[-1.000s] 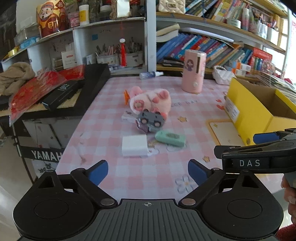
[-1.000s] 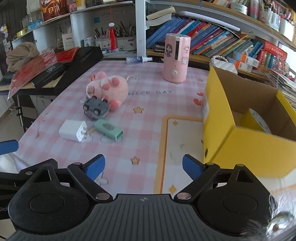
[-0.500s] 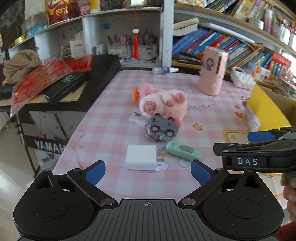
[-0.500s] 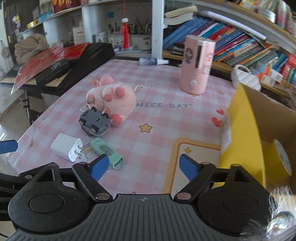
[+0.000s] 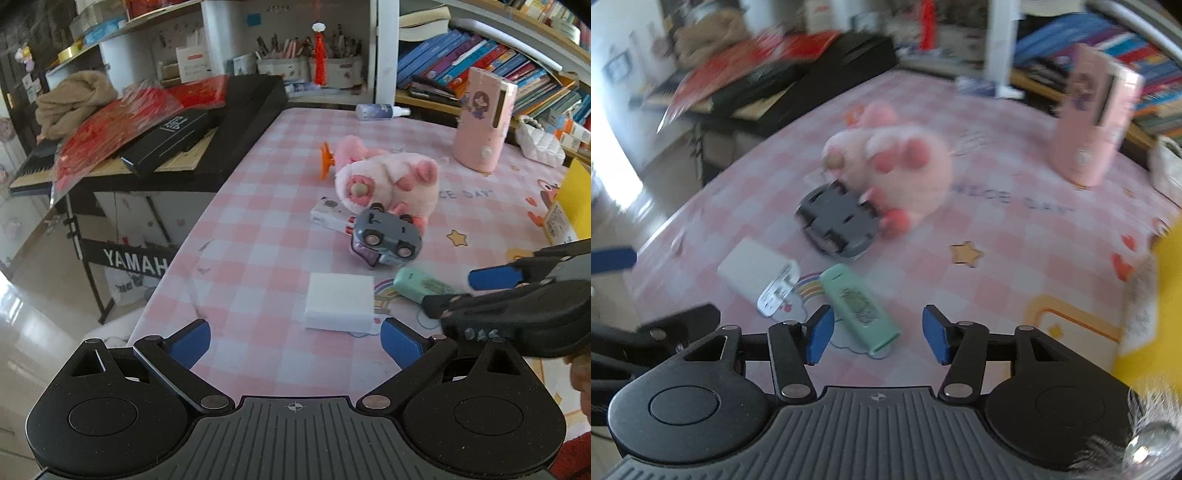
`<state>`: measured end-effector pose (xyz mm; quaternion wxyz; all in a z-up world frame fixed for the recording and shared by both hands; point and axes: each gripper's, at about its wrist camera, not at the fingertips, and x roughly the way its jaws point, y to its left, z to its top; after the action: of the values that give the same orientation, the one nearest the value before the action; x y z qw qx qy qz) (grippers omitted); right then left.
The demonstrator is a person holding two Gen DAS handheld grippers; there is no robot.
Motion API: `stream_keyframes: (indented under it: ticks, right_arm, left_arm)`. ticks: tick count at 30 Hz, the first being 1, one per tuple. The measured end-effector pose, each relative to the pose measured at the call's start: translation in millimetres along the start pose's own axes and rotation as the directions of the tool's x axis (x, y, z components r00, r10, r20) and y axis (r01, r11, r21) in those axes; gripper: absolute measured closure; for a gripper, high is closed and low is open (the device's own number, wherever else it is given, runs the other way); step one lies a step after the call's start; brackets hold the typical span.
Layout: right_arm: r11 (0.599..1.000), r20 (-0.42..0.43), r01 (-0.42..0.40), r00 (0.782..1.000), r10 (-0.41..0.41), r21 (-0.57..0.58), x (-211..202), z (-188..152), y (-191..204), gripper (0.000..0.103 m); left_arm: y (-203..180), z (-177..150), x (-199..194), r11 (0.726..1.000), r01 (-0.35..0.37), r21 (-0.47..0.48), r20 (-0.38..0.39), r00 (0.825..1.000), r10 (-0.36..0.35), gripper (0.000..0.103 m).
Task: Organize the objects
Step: 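Grasp the white charger with the left tool while the right tool grasps the mint-green USB stick, then lift the white charger and green USB stick and carry them toward the yellow box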
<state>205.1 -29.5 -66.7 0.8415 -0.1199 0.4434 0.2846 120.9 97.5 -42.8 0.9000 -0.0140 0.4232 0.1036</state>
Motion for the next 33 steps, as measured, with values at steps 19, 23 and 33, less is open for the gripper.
stream_keyframes:
  ticks: [19,23,33]
  right_arm:
    - [0.995,0.077,-0.016,0.997,0.008,0.102,-14,10,-46,0.080]
    - [0.994,0.117,-0.004,0.993,-0.009,0.109,-27,9,-53,0.080]
    - [0.986,0.124,0.019,0.992,-0.040,0.164,-36,4,-59,0.080]
  left_arm:
    - [-27,20,51,0.997,0.060,0.047,-0.070,0.996,-0.057,0.011]
    - [-35,20,64,0.995,0.056,0.081,-0.102,0.994,-0.048,0.026]
    - [-25,25,52,0.993,0.120,-0.002,-0.089,0.989,-0.119,0.038]
